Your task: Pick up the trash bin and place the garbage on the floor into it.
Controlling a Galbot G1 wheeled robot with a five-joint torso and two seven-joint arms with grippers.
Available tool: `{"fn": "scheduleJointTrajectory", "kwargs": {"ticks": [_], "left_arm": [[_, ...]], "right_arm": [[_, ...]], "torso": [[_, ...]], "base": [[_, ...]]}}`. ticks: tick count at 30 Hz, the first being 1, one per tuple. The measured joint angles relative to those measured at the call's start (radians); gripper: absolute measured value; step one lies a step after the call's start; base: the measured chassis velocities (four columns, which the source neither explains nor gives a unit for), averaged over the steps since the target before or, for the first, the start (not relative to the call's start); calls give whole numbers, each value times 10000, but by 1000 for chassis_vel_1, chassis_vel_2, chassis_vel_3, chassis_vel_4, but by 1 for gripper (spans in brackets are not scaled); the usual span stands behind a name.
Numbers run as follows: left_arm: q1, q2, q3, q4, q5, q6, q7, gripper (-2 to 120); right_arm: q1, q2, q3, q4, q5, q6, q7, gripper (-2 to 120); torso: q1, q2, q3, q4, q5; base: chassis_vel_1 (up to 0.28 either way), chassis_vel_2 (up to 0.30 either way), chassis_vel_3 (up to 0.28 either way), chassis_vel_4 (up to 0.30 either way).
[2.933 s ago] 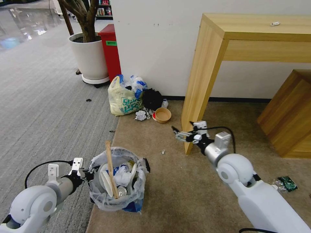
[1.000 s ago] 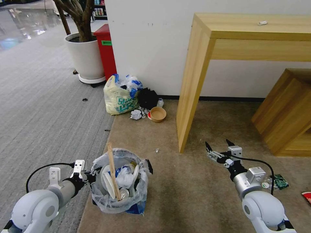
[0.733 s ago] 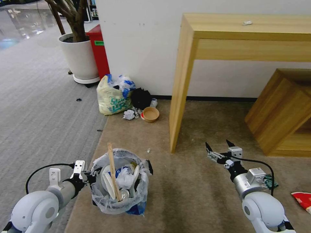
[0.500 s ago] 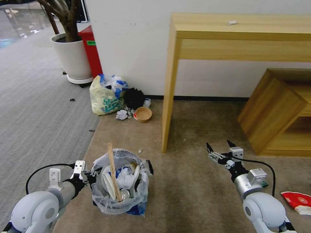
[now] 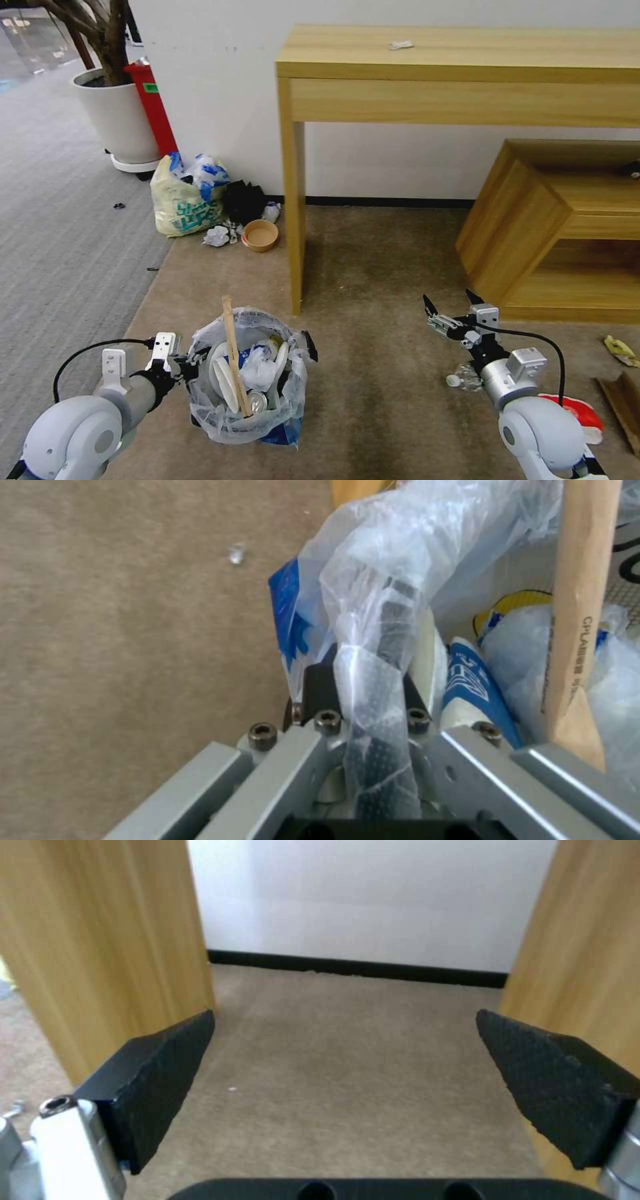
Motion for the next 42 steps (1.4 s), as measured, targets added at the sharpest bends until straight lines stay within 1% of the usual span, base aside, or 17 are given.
{"fn": "scheduleJointTrajectory", "kwargs": {"ticks": [1,3,4,7,10,17,18,21,25,27,29,31,33,35,36,40,42], "left_arm": [[0,0,0,0,0,0,0,0],[-5,0,2,0,3,0,1,0],[-17,1,3,-1,2,0,1,0],[-21,3,4,-1,1,0,8,0],[-22,-7,5,1,1,0,8,0],[-32,-36,16,38,17,0,29,0],[-47,-37,16,54,18,0,29,0],[-54,-38,18,62,16,0,41,0],[-52,-62,21,65,21,0,52,0],[-31,-94,22,67,66,1,56,0],[-25,-98,22,68,76,0,57,0],[-11,-113,14,68,112,0,71,0],[-11,-114,11,68,117,0,73,0],[-8,-116,-1,68,122,1,82,0],[-8,-116,-1,68,122,1,82,0],[-8,-139,0,68,138,0,86,0],[-5,-175,8,72,164,0,87,0]], "right_arm": [[0,0,0,0,0,0,0,100],[-16,15,3,-13,-3,9,0,100],[-37,18,9,-25,-6,20,0,100],[-47,14,10,-54,-11,33,-7,100],[-45,7,10,-81,-12,36,-8,100],[-34,-20,-21,-162,-14,37,-17,100],[-34,-32,-35,-209,-14,37,-17,100],[-21,-64,-38,-311,-11,7,-15,100],[48,-195,-11,-549,157,-116,-15,100],[93,-411,38,-804,601,-367,-14,100],[93,-453,53,-845,705,-429,-14,100],[83,-693,128,-1144,1172,-807,-13,100],[80,-716,136,-1186,1196,-837,-12,100],[30,-904,202,-1659,1279,-1118,-16,100],[30,-904,202,-1659,1279,-1118,-16,100],[71,-1000,184,-2362,1286,-1254,-8,100],[243,-992,132,-2942,1191,-1255,-139,100]], "torso": [[0,0,0,0,0],[-1,0,-2,1,15],[0,0,-1,-1,-1],[0,0,-1,0,9],[0,0,-1,-1,1],[-1,1,-1,0,8],[-1,0,-1,1,0],[0,1,-1,-1,9],[-1,1,-1,-2,7],[0,1,-1,1,2],[0,1,-1,1,1],[-1,1,-1,3,3],[0,1,-2,3,3],[0,1,-1,1,7],[0,1,-1,1,7],[0,1,-1,-1,6],[-1,0,-1,-1,7]], "base": [[-200,-187,189,211],[-203,-173,199,201],[-211,-210,196,196],[-203,-199,194,196],[-187,-201,197,205],[-197,-195,193,199],[-211,-192,202,193],[-157,-163,146,134],[-81,-78,65,61],[0,0,0,0],[0,0,0,0],[0,0,0,0],[0,0,0,0],[0,0,0,0],[0,0,0,0],[0,0,0,0],[0,0,0,0]]}}
